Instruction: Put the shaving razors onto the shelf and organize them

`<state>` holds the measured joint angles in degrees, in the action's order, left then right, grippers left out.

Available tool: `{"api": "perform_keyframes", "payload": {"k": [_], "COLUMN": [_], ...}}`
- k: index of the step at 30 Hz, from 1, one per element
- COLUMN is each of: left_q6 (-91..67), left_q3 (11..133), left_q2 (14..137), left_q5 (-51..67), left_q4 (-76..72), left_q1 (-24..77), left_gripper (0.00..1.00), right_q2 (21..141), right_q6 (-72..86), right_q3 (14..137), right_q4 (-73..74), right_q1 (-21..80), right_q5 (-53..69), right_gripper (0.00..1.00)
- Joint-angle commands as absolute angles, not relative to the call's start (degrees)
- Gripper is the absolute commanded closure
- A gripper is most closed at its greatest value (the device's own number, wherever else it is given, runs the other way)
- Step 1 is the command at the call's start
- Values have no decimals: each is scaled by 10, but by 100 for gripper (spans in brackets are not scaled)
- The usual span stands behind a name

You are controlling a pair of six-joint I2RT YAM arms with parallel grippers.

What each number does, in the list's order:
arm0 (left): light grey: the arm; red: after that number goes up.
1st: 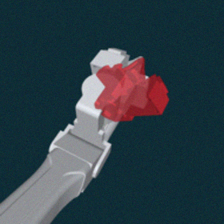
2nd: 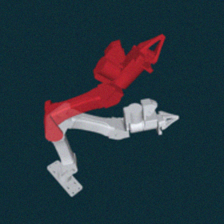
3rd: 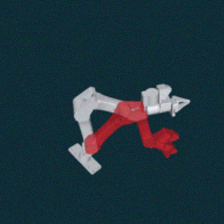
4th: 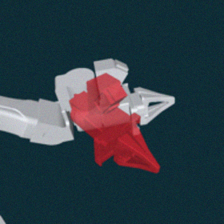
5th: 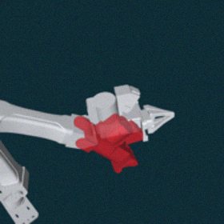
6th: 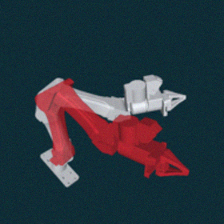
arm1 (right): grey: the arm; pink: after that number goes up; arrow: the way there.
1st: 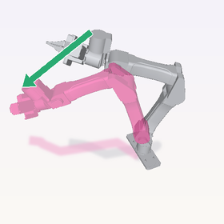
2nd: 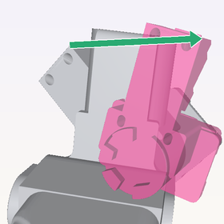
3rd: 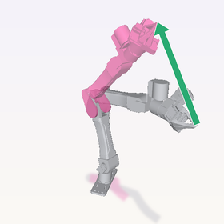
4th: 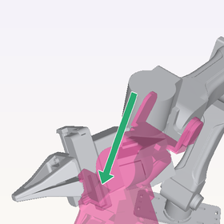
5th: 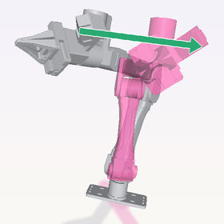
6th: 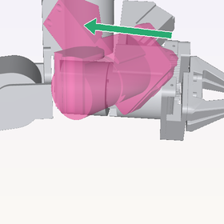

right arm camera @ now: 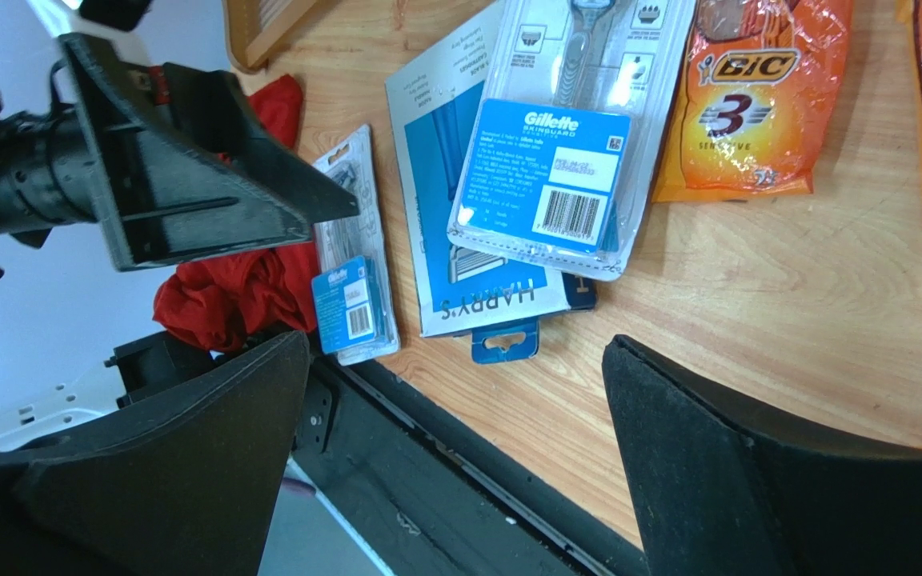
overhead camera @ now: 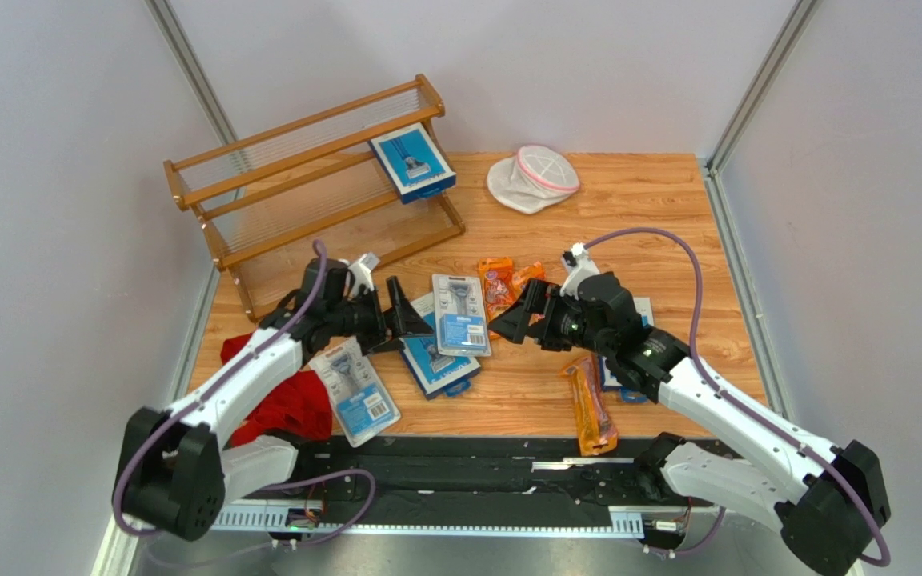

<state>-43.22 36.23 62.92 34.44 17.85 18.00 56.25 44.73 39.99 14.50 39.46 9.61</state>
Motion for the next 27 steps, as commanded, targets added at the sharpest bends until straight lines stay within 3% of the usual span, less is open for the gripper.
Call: {"api": "perform_keyframes", "payload": {"k": [1, 9, 19, 27], "left_q6": [-428, -423, -474, -476], "left_q3": [412, 487, 593, 701], "left_q2": [714, 877, 976, 1042], "left_q5": [301, 273, 257, 235], "left_q4": [120, 102, 46, 133], "left_q1": [217, 260, 352, 377], "left_gripper": [3, 4, 4, 4], "right_q2": [520, 486, 461, 444], "right_q6": [446, 444, 463, 473], "right_q3": [364, 338, 309, 293], "right_q4": [86, 80, 69, 64], "right_q1": [393, 385, 378, 379], "right_q5": [60, 49, 55, 50], "right_gripper": [2, 1, 1, 1]}}
